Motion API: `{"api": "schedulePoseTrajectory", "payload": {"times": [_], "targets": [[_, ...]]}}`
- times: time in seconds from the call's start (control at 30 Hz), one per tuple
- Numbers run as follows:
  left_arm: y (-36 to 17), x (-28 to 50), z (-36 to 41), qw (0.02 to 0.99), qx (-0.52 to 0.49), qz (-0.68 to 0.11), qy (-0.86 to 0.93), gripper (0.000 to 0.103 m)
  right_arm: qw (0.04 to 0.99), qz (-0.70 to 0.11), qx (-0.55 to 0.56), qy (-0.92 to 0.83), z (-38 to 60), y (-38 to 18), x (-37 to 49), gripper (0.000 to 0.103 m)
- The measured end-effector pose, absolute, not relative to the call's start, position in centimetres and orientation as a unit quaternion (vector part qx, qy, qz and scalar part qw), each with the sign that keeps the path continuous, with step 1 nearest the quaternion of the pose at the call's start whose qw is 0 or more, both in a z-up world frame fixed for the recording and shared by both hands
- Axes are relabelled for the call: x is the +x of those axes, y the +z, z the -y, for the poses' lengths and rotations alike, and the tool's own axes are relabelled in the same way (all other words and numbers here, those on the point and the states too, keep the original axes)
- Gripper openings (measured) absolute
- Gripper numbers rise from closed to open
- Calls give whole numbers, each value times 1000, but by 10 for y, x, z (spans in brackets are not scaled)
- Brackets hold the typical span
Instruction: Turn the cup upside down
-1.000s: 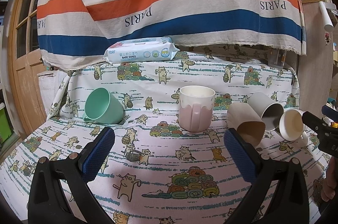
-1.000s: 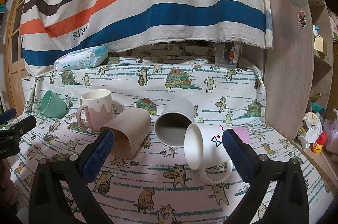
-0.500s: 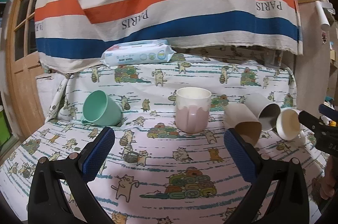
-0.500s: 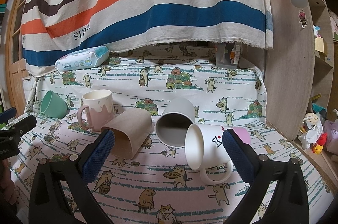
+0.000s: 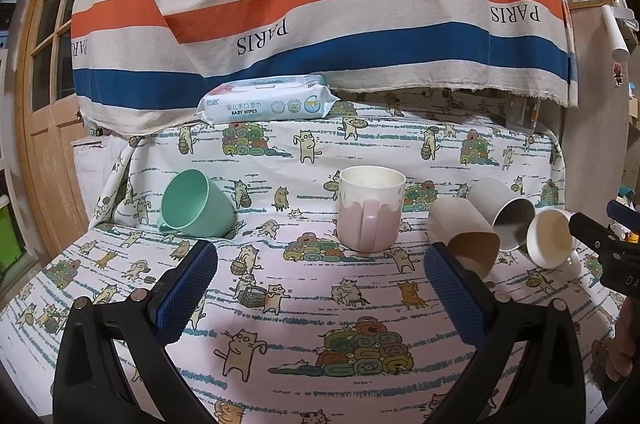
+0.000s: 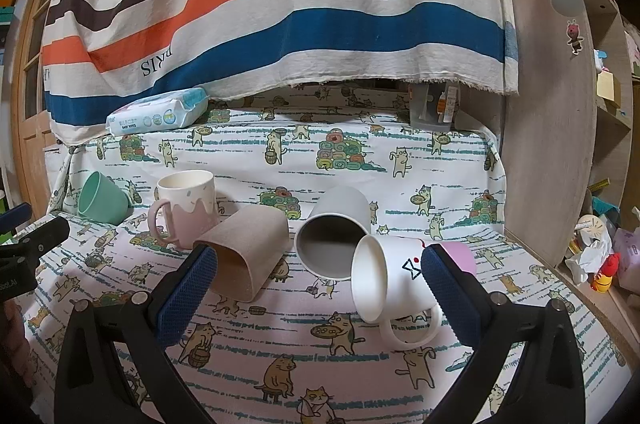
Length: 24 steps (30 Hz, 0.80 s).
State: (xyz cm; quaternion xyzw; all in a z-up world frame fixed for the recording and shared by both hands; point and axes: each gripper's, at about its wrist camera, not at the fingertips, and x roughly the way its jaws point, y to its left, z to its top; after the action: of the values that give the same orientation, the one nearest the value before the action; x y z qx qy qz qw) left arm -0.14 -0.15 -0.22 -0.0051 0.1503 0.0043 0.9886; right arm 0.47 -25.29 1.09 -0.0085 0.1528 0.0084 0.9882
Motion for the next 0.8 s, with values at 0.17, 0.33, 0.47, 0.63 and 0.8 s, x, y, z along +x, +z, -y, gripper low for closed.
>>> {"api": "schedulePoseTrajectory", "payload": {"times": [0.17,0.33,0.47,0.63,0.8], "targets": [[-3,-1,3,988,-5,-151,3,103,988,-153,-6,1,252,12,3,102],[-3,-3,2,989,-4,-150,3,103,988,-154,-6,7,254,12,3,102],[-3,-3,0,988,-8,-153,8,103,986,-162,-6,31,254,11,8,102],[-2,-3,2,988,-4,-154,1,103,979,-194,6,57,256,8,19,97],[-2,-2,2,988,-4,-155,-1,103,965,-252,29,61,253,10,33,86]]}}
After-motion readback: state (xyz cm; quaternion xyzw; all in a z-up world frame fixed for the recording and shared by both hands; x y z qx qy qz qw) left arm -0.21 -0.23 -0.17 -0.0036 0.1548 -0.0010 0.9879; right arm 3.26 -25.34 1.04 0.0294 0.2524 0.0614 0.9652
